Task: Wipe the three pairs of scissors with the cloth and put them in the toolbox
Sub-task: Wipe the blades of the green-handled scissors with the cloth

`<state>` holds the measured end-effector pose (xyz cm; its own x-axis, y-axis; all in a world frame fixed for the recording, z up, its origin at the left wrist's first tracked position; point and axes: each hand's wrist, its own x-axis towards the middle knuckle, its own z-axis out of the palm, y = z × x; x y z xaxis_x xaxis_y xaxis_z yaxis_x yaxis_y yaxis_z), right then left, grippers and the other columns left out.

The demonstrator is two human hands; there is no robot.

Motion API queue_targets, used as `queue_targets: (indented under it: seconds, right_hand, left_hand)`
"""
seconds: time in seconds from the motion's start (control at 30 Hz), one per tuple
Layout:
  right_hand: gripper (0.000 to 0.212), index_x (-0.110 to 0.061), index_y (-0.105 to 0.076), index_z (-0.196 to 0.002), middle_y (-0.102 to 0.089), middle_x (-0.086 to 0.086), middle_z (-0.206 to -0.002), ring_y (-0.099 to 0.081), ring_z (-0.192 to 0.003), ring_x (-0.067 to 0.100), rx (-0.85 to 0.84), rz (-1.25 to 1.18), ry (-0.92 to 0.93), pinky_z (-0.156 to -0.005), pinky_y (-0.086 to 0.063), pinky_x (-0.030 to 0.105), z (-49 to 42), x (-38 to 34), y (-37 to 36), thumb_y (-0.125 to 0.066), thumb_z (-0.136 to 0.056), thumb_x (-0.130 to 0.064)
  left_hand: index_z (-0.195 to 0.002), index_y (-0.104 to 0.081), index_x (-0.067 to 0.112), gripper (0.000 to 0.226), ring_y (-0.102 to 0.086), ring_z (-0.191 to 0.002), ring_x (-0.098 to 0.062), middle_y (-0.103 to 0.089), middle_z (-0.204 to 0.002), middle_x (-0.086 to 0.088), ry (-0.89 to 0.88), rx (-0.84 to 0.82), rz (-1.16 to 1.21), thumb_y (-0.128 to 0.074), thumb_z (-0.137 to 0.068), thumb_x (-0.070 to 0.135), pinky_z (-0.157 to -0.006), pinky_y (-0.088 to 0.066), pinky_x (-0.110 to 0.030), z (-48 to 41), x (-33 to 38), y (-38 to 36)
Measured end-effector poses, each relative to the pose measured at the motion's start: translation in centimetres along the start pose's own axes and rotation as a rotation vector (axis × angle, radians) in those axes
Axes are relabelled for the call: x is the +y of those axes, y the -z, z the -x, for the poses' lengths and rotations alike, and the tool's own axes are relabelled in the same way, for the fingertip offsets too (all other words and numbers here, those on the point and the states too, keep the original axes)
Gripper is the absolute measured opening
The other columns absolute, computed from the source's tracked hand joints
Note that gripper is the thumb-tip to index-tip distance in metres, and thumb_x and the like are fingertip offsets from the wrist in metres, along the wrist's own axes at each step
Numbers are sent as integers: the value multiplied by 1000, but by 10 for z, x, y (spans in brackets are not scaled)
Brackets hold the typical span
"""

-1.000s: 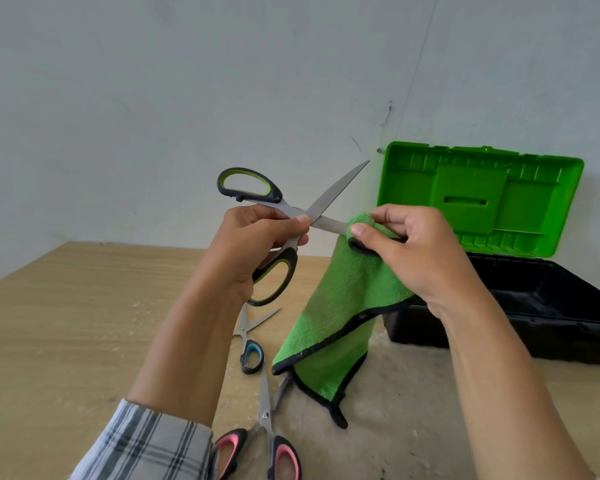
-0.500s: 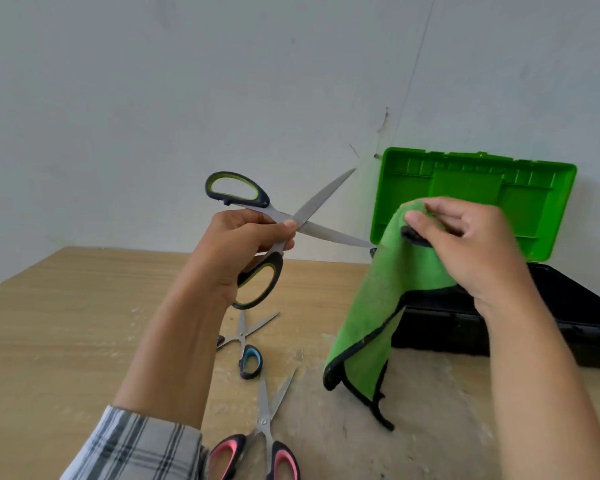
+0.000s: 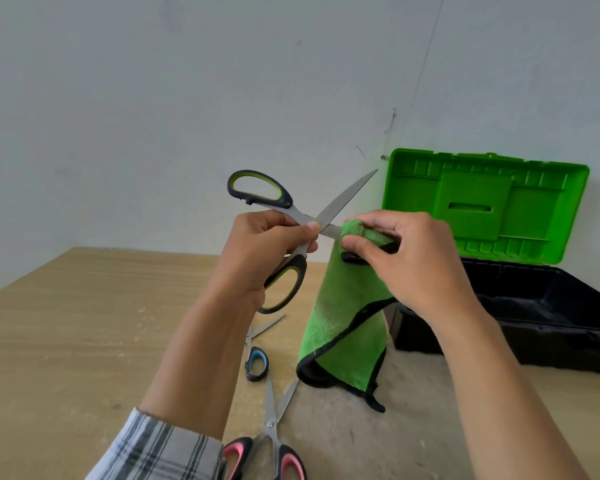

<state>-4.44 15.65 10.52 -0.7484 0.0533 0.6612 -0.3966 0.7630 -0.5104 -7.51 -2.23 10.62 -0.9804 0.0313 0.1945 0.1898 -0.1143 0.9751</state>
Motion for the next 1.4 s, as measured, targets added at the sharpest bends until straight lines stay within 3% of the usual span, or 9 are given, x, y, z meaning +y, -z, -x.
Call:
queue_targets:
  seconds: [0.07, 0.3, 0.37, 0.67, 0.87, 1.0, 1.07, 1.2, 1.4]
  right_hand:
    - [14, -25, -79, -92, -75, -12, -77, -66, -65, 6, 25, 13, 21, -59, -51, 21, 1, -1, -4, -75, -87, -38]
    - [26, -17, -73, -76, -67, -3, -60, -60, -63, 13, 34, -51, -46, -48, -39, 17, 1, -1, -7, -67, -94, -36]
    - [19, -21, -76, -83, -73, -9, -70, -66, -68, 5, -38, -87, -70, -54, -43, 13, 1, 0, 0, -68, -93, -35]
    - [21, -25, -78, -104, -79, -11, -98, -72, -94, 4, -217, -86, -216, -94, -57, 41, -2, 25, 39, -76, -86, -36]
    - [32, -17, -73, -119, -68, -11, -110, -59, -96, -3, 104, -28, -153, -84, -40, 13, -2, 24, 52, -73, -90, -31]
    - [30, -20, -77, -113, -74, -11, -112, -64, -102, -3, 122, 23, -35, -78, -36, -6, -3, 8, 33, -73, -88, -37]
    - [26, -22, -76, -107, -76, -9, -110, -67, -96, -2, 127, 56, 20, -74, -43, -2, -3, 2, 20, -73, -88, -39]
    - [18, -26, -69, -99, -77, -9, -103, -72, -80, 15, 196, 74, 30, -68, -56, 30, -3, 8, 12, -74, -89, -39]
    - [16, -20, -68, -99, -69, -19, -93, -61, -83, -17, 280, -11, -70, -68, -39, -2, -5, 28, 31, -73, -90, -33]
  left_hand:
    - [-70, -66, 7, 16, -69, -58, -6, -69, -64, -7, -1, -2, 5, -77, -80, 12, -52, -52, -16, 1, 1, -2]
    - [-70, -64, 6, 17, -69, -61, -7, -68, -61, -4, 12, -39, 13, -76, -80, 13, -52, -51, -17, 2, 2, -3]
    - [-69, -64, 7, 18, -69, -61, -7, -68, -62, -4, 9, -42, 11, -77, -80, 13, -52, -51, -17, 2, 3, -4]
    - [-78, -69, 5, 15, -70, -63, -6, -71, -64, -2, 24, -30, -29, -76, -81, 17, -55, -51, -18, 2, 4, 2]
    - [-82, -71, 5, 16, -70, -63, -6, -73, -67, -2, 16, -29, -75, -76, -82, 20, -60, -53, -20, 2, 4, 2]
    - [-81, -70, 3, 15, -71, -64, -7, -72, -67, -4, 21, -27, -45, -76, -81, 17, -59, -54, -19, 3, 3, -2]
    - [-80, -70, 4, 15, -71, -64, -7, -72, -66, -3, 21, -20, -50, -76, -82, 18, -60, -54, -19, 4, 4, -1]
    - [-77, -69, 8, 15, -71, -65, -6, -72, -67, -2, 28, -29, -72, -76, -81, 20, -60, -51, -20, 3, 7, 7]
    - [-82, -70, 5, 15, -71, -67, -8, -73, -70, -3, 61, -103, -56, -76, -81, 18, -63, -54, -21, 4, 9, 5]
